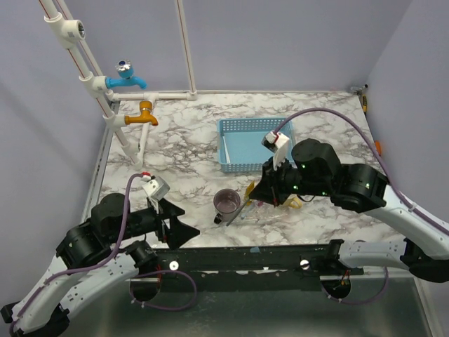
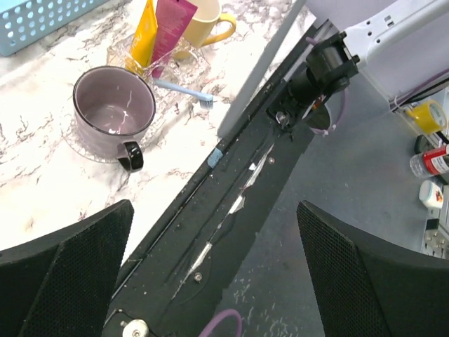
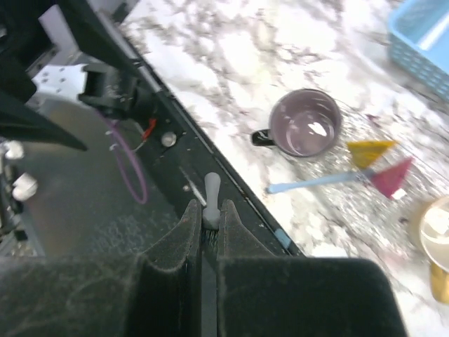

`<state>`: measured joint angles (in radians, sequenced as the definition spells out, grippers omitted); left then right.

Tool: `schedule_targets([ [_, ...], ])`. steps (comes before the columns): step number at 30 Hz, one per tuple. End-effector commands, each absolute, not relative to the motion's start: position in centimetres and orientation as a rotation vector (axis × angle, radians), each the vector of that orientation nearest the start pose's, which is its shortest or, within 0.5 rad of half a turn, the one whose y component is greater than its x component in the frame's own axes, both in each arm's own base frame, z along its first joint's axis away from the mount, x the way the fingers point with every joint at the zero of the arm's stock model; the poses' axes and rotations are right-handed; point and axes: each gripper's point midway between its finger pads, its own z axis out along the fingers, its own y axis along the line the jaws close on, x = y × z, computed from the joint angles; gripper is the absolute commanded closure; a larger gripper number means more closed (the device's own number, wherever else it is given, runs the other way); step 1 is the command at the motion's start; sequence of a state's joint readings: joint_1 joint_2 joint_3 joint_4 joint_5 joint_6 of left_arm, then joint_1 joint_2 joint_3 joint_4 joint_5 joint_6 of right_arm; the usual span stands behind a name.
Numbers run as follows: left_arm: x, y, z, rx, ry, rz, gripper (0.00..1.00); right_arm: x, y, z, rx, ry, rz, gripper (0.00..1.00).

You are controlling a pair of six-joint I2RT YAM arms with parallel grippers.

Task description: Prepare toiletry sets of a toothbrush and toothpaste on the tray

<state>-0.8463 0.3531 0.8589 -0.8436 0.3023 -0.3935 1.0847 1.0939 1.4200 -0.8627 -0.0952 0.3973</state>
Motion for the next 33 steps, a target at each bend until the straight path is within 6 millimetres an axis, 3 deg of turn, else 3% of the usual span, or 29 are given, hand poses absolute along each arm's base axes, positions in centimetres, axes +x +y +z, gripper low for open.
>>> schedule_targets([
  [1, 6.9, -17.1, 26.5, 0.626, 1.890, -1.085, 0.01, 13.9, 24.2, 32.8, -0.631, 2.163, 0.683, 1.00],
  [7, 7.1, -17.1, 26.1, 0.616, 1.886, -1.088, 0.01, 15.8, 21.5, 31.2, -0.503, 2.220, 0.457, 1.00],
  [14, 7.1, -17.5, 26.0, 0.622, 1.859, -1.107, 0.01, 17.3, 20.0, 28.3, -0.397, 2.249, 0.296, 1.00],
  [18, 7.1, -17.5, 25.9, 0.618, 1.861, -1.114, 0.01, 17.7, 20.3, 26.5, -0.395, 2.271, 0.257, 1.00],
  [33, 7.1, -17.4, 25.9, 0.600, 1.847, -1.116, 0.01, 18.8, 21.4, 24.0, -0.361, 2.249, 0.245, 1.00],
])
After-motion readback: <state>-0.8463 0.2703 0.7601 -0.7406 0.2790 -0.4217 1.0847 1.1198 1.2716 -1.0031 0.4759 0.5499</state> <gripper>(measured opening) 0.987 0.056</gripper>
